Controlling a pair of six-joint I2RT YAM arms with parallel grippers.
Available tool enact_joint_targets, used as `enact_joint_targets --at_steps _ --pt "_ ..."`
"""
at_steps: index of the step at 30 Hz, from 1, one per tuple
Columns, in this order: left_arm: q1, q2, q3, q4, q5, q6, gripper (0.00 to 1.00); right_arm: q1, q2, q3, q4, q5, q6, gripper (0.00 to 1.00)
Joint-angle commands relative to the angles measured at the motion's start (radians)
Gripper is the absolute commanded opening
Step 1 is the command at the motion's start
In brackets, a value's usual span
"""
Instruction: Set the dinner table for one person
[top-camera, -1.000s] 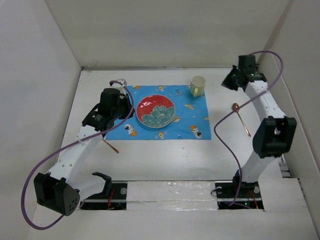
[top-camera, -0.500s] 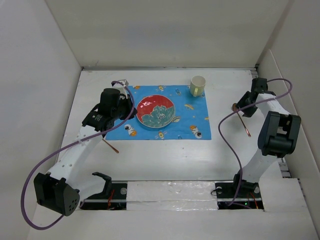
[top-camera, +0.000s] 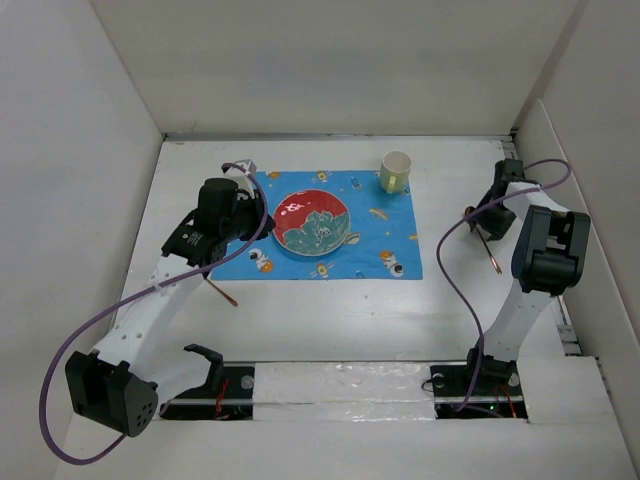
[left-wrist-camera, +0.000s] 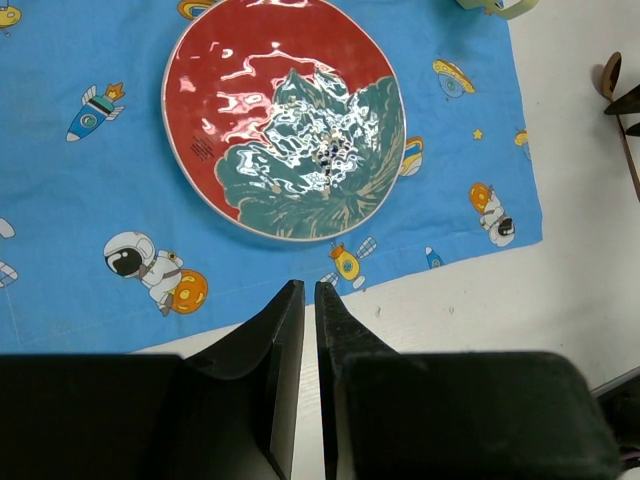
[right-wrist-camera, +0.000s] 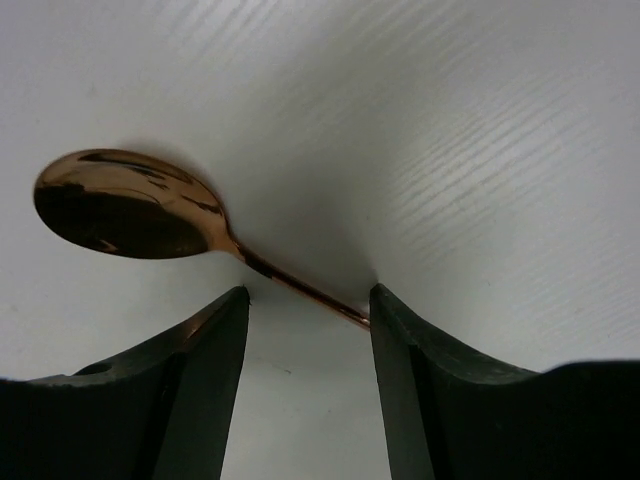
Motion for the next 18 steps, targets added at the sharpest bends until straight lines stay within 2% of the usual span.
enact_joint_targets --at_steps 1,2,6,12,13,15,17,18 --pt "-0.004 -0.029 -0.003 0.015 0.014 -0.004 0.08 0.008 0.034 0.058 -0.031 0.019 -0.021 0.56" --pt "-0.004 -0.032 -0.002 0.013 0.014 -0.004 0.08 0.008 0.04 0.078 -0.046 0.019 -0.021 0.55" --pt "-0.004 -0.043 -0.011 0.016 0.013 -0.014 0.08 0.008 0.062 0.098 -0.094 -0.032 -0.029 0.4" --pt "-0.004 -0.063 -0.035 0.035 0.023 -0.034 0.07 0.017 0.022 0.005 -0.097 -0.103 -0.001 0.18" --pt "-0.004 -0.061 -0.039 0.039 0.023 -0.036 0.07 0.028 0.013 -0.009 -0.091 -0.106 0.002 0.12" --pt "-0.004 -0.061 -0.048 0.042 0.025 -0.037 0.07 0.028 -0.015 -0.042 -0.074 -0.125 0.013 0.1" --pt "-0.004 -0.058 -0.051 0.049 0.029 -0.039 0.08 0.037 -0.026 -0.071 -0.068 -0.126 0.017 0.15" --pt "-0.004 -0.058 -0.051 0.049 0.029 -0.04 0.08 0.037 -0.029 -0.075 -0.063 -0.125 0.013 0.2"
